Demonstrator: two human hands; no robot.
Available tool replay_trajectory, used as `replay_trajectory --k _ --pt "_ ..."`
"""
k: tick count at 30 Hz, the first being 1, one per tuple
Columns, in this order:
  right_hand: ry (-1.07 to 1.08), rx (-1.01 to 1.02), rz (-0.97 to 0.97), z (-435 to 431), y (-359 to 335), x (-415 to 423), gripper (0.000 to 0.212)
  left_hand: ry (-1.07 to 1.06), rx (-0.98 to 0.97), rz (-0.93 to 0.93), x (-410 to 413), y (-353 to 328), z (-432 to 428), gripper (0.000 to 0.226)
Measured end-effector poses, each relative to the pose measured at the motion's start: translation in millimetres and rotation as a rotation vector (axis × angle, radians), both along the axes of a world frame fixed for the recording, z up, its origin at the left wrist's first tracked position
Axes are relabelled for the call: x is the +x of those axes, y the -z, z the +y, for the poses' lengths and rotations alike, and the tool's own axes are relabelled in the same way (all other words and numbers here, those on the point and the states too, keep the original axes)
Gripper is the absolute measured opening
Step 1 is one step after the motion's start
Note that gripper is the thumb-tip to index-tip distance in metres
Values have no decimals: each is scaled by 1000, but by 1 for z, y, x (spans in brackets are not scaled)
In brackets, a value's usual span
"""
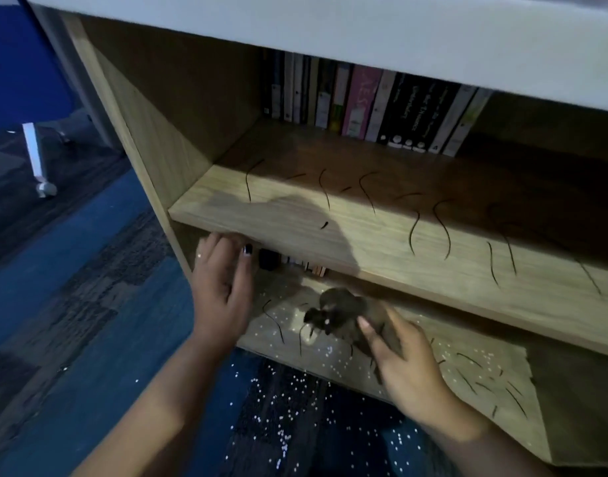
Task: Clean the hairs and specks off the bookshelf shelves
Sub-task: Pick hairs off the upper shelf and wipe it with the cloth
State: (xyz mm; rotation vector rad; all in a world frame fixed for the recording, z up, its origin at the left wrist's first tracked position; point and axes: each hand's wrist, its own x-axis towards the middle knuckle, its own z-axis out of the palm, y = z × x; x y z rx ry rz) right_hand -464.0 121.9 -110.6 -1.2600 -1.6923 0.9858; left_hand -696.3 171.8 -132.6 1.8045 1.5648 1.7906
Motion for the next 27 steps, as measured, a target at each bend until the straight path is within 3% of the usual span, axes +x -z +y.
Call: replay_trajectory --k 4,7,11,14,16,18,21,27 --pt "192 -145 -19 1 29 13 26 188 -552 -203 24 52 -32 23" --pt "300 -339 133 2 48 22 18 328 -852 -170 43 68 -47 17" --pt "364 -538 331 -3 52 29 13 325 -759 -198 71 67 -57 15" --pt "356 -615 432 -8 48 36 12 335 -643 -104 89 62 -60 27" --pt "354 -668 485 -10 46 40 13 389 -674 -88 98 62 -58 40" --pt "369 -720 532 -11 45 45 17 456 -801 -255 104 64 -53 50" --pt "386 -761 592 -13 45 54 19 546 -898 -546 109 70 -46 34" --pt "426 -724 613 -17 55 67 18 552 -855 -625 115 77 -45 21"
